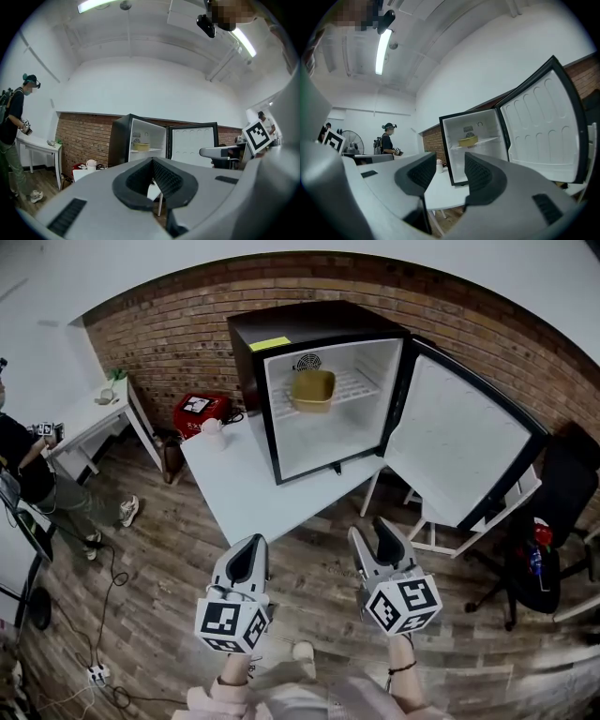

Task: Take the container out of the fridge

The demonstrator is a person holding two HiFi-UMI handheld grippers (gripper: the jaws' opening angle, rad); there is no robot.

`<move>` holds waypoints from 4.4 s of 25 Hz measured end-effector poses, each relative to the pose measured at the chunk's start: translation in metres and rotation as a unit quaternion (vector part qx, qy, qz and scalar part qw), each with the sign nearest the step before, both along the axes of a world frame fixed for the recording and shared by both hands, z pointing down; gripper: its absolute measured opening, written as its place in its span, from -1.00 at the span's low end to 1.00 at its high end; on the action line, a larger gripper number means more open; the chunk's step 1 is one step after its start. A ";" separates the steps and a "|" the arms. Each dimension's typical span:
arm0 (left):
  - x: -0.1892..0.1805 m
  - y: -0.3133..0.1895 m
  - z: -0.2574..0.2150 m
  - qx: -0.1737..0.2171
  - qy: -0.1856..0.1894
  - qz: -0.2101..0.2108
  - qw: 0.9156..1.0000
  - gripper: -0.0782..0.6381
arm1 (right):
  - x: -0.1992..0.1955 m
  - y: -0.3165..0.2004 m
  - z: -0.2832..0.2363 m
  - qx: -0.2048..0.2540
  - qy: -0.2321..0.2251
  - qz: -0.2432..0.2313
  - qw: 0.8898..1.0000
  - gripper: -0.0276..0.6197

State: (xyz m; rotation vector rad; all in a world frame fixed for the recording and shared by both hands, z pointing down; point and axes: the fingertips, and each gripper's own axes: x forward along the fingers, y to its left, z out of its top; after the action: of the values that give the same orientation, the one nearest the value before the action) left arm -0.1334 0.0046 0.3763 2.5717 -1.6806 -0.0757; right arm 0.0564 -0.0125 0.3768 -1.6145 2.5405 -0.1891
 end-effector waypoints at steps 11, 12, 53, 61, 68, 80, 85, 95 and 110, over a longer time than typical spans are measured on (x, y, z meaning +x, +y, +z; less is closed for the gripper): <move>-0.005 -0.048 0.002 0.000 0.006 0.020 1.000 -0.80 | -0.005 -0.039 0.003 -0.002 0.008 0.014 1.000 -0.38; -0.006 -0.050 0.001 0.000 0.008 0.019 1.000 -0.80 | -0.005 -0.042 0.003 -0.003 0.009 0.014 1.000 -0.38; 0.056 -0.280 -0.009 -0.008 0.011 -0.027 1.000 -0.80 | -0.020 -0.301 -0.040 0.070 0.146 -0.147 0.976 -0.38; 0.056 -0.292 -0.009 -0.013 0.013 -0.031 0.999 -0.80 | -0.047 -0.315 -0.044 0.080 0.240 -0.220 0.942 -0.38; 0.057 -0.302 -0.007 -0.023 0.016 -0.015 0.999 -0.80 | -0.065 -0.327 -0.043 0.077 0.311 -0.265 0.910 -0.38; 0.066 -0.315 -0.002 -0.033 0.021 0.030 0.999 -0.80 | -0.086 -0.337 -0.012 0.014 0.472 -0.325 0.819 -0.38; 0.065 -0.315 -0.001 -0.034 0.021 0.038 0.999 -0.80 | -0.091 -0.336 0.001 0.000 0.515 -0.337 0.789 -0.38; 0.060 -0.314 -0.002 -0.032 0.023 0.038 0.998 -0.80 | -0.091 -0.336 0.016 -0.008 0.572 -0.340 0.746 -0.52; 0.059 -0.312 -0.005 -0.028 0.024 0.035 0.999 -0.80 | -0.085 -0.337 0.017 0.011 0.604 -0.331 0.725 -0.83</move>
State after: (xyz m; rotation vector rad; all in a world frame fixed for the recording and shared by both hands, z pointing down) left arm -0.0748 -0.3076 0.3711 2.5625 -1.5534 -0.0853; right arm -0.0289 -0.3491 0.3939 -0.6879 3.8808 1.2516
